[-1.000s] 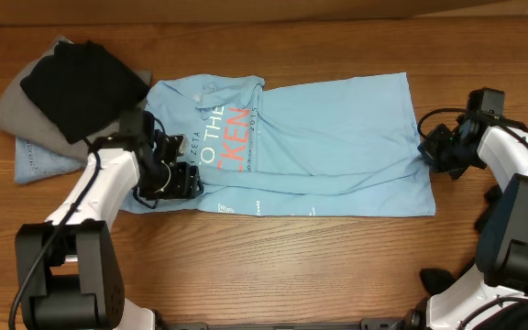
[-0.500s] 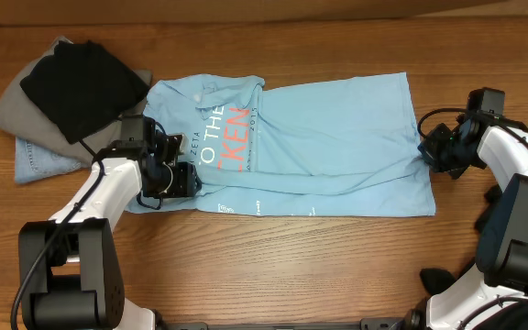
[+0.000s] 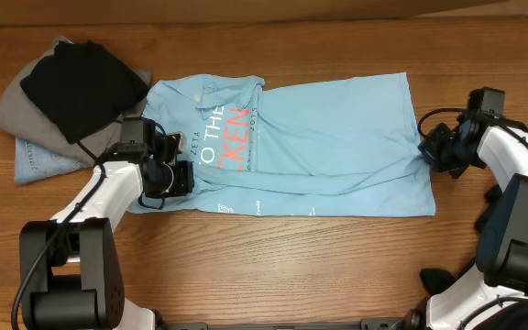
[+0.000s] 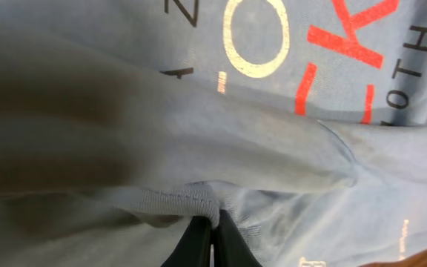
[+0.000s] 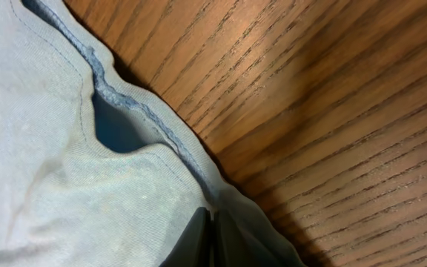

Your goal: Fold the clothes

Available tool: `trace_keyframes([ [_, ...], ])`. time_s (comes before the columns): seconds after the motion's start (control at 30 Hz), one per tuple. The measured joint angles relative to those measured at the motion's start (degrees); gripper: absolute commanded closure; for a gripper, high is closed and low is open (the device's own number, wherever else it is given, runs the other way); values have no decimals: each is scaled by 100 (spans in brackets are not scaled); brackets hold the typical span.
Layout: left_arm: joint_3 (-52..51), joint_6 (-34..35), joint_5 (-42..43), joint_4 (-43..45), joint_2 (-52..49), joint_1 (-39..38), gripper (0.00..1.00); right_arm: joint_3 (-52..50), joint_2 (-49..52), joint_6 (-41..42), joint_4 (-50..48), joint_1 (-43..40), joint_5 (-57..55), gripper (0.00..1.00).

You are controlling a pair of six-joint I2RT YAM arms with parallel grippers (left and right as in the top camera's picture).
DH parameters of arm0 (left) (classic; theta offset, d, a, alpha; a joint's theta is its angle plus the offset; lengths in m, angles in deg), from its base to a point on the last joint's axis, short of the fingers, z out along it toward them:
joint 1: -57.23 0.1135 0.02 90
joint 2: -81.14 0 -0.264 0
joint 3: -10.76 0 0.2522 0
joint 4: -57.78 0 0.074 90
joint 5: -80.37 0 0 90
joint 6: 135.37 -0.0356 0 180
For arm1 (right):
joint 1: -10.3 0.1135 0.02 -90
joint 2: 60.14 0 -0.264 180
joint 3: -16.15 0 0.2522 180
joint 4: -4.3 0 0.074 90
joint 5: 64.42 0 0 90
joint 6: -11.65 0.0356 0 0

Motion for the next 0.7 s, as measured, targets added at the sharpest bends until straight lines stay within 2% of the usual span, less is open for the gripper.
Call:
trace_keyframes([
  [0.17,337,98,262,-87,0,20,96,0,0,2,-15,0,0,96],
  [0.37,684,103,295,352,0,44,96,0,0,2,-48,2,0,96],
  [0.57,686,160,271,551,0,39,83,0,0,0,-59,0,0,96],
  [0.63,686,179,267,667,0,31,72,0,0,0,-59,2,0,96],
  [0.7,691,210,267,719,0,28,66,0,0,0,-61,2,2,96],
])
